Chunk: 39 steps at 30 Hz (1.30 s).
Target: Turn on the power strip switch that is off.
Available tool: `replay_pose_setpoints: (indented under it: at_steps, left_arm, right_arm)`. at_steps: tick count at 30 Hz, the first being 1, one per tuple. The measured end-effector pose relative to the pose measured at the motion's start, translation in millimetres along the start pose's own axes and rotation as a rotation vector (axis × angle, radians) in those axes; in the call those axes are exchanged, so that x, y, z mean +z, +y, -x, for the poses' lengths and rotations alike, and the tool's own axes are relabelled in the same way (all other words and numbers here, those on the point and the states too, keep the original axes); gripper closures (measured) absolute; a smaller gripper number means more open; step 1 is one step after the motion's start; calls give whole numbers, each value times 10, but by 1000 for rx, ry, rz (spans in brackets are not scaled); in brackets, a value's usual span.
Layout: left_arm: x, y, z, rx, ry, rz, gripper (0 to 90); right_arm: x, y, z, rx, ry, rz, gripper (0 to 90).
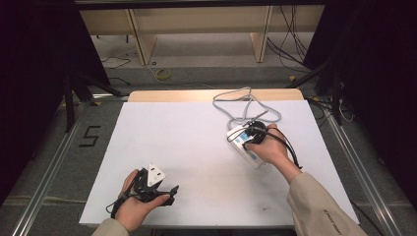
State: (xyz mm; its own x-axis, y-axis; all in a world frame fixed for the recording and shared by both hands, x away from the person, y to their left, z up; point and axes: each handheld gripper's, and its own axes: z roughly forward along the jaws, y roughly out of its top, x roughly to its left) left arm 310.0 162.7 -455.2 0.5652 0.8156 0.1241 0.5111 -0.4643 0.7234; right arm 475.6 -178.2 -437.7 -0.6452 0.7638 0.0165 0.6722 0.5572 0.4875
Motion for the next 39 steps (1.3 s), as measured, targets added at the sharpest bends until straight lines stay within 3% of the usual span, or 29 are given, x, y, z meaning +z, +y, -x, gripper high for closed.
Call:
replay_pose_setpoints:
  at_steps: [15,27,39]
  left_arm:
    - [-1,-4,-5,-2,1,1,150]
    - [-3,-5,-10,-9,2,-5,152]
    - [-1,-4,-7,-11,3,-6,152]
  right_arm:
    - [-100,-51,8,6,11,44,694]
    - [-221,-187,59,29,23,113,605]
    - [-377,-295,79,36,24,179,574]
